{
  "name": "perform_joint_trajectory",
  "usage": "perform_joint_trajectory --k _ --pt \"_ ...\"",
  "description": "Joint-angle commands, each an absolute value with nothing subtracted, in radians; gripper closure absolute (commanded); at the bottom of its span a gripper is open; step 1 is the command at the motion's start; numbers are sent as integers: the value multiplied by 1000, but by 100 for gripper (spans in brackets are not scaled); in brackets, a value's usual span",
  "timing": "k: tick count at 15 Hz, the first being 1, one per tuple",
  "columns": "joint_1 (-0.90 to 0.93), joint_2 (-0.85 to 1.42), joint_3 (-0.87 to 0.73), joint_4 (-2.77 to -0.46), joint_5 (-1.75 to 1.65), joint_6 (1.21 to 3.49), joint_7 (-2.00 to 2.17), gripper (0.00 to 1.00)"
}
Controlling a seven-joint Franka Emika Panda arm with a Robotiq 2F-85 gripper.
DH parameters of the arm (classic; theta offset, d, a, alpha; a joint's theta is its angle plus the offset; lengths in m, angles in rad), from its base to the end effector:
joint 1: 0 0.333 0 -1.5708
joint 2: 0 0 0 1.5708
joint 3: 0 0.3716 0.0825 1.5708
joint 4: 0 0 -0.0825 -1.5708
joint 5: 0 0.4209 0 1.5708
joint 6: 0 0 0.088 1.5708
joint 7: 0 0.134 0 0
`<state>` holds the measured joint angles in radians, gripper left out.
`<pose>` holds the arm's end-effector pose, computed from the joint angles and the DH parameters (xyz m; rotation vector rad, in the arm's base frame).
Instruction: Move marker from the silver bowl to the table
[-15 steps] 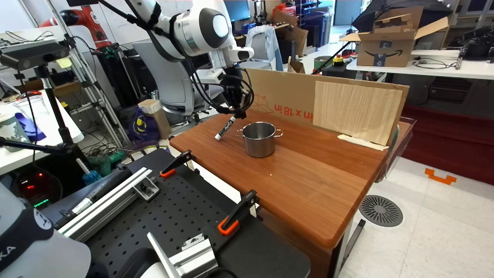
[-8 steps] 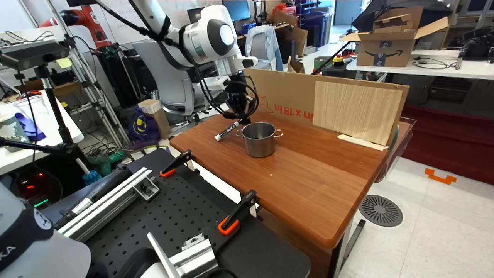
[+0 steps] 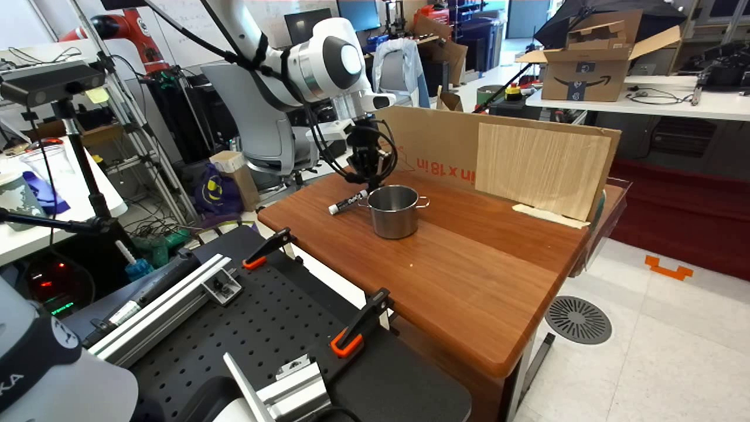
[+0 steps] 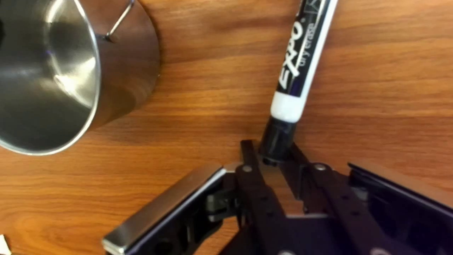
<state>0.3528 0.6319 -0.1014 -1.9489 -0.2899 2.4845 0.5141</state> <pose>0.6357 0.1604 0.1322 2.8952 -0.0102 -0.0093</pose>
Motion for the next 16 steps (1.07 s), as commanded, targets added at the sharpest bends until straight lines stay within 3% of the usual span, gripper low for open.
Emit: perform_joint_trajectory --k 1,7,16 --pt "375 656 -121 -1906 -308 2432 539 44" --pt "376 657 -120 -1901 -310 2423 543 1" --pt "368 591 -108 -1944 -295 2430 536 0"
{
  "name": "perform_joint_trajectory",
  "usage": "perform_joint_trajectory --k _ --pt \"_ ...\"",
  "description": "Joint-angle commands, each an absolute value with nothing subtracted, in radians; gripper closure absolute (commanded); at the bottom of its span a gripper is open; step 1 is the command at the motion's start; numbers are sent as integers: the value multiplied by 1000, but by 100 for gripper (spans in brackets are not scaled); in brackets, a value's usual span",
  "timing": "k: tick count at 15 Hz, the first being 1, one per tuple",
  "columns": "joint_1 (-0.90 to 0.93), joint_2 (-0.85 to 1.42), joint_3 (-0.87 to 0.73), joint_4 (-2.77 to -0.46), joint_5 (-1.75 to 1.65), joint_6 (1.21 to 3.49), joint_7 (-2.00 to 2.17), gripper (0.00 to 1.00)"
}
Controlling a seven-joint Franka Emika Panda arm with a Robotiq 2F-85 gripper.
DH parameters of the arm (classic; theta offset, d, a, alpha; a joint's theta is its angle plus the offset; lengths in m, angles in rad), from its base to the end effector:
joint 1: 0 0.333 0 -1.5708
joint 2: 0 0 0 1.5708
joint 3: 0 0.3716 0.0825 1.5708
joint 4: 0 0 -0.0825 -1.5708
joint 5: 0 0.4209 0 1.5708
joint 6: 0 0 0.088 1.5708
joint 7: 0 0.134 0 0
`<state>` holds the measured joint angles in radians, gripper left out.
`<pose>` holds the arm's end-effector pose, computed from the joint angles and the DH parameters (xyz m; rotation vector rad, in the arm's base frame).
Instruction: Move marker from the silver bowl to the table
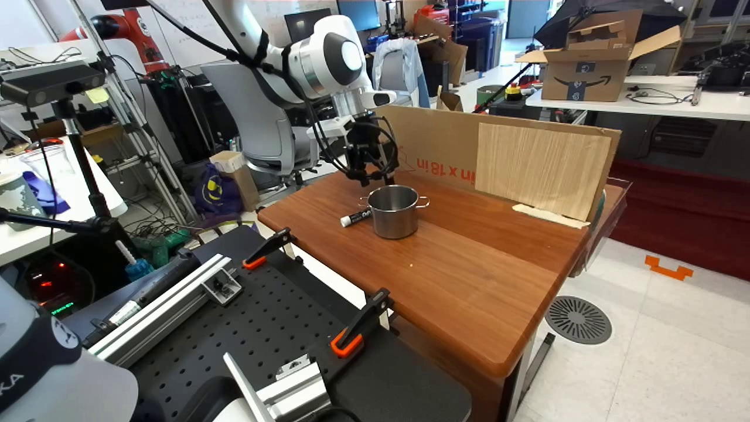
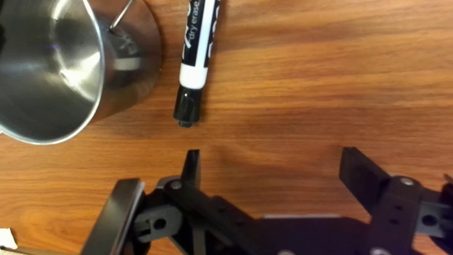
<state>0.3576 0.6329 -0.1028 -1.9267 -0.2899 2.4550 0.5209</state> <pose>0.6410 0.1632 0.1378 2.8856 -0.0210 -0.0144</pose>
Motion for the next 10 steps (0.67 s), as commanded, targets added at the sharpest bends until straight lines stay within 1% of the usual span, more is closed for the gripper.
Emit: perform_joint_trajectory --k 1,4,6,7,10 --pt "365 569 -105 -1957 -293 2437 533 0" --pt "356 484 -91 -1999 -287 2443 530 0" --pt "360 445 -99 -2009 -309 2395 545 0" --pt "343 487 -82 -1973 -299 2422 527 0" --pt "338 454 -79 -1999 -301 2406 529 0"
